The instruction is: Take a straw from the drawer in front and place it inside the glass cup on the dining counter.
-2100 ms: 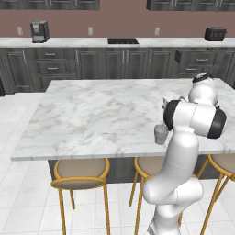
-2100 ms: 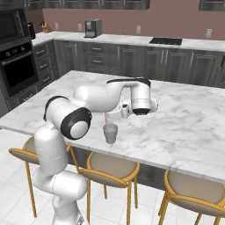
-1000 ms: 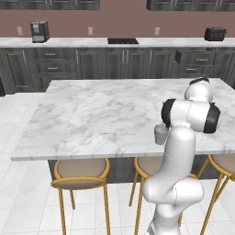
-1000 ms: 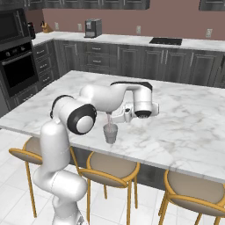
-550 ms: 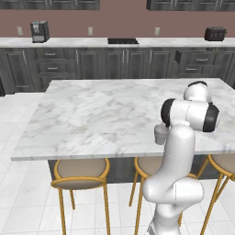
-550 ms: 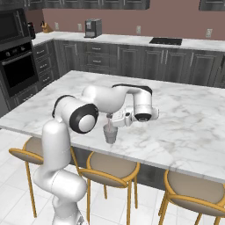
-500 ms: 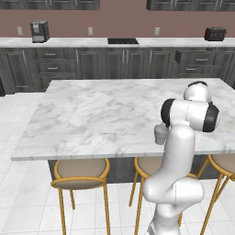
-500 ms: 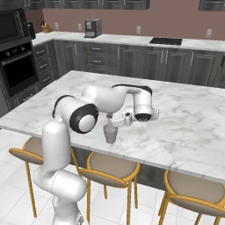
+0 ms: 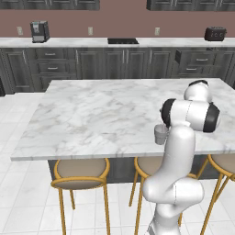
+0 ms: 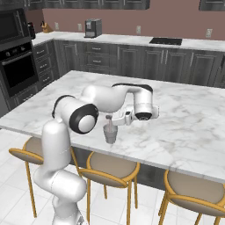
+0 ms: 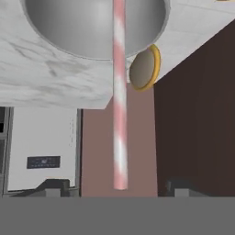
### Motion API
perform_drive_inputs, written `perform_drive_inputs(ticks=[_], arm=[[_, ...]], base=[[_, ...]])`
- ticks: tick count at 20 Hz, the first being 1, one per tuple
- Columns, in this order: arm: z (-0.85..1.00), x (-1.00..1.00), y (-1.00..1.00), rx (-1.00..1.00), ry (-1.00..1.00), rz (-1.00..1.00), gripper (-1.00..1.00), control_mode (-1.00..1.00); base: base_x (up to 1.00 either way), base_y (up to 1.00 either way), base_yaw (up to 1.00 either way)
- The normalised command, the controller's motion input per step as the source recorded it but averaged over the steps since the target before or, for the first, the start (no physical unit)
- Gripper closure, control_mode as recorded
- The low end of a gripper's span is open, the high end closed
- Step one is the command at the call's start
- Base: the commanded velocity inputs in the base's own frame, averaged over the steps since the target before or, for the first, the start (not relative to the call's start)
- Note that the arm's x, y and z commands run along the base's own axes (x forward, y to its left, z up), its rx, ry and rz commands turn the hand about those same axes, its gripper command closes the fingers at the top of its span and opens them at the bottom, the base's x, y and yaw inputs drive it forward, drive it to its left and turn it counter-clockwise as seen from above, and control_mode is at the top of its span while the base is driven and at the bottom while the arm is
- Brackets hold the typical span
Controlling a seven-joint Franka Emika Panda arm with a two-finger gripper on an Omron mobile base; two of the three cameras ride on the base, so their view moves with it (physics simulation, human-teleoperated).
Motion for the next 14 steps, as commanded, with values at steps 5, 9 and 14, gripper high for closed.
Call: perform_drive_inputs(ticks=[5,9,14], arm=[[0.7,-0.25,0.0,0.0,0.0,-0.02,-1.0,-1.0],[0.67,-0.64,0.15,-0.01,-0.01,-0.03,-1.0,-1.0],[0.33,-0.8,0.54,-0.05,0.0,-0.02,-1.0,-1.0]], base=[[0.0,0.0,0.0],[0.0,0.0,0.0],[0.0,0.0,0.0]])
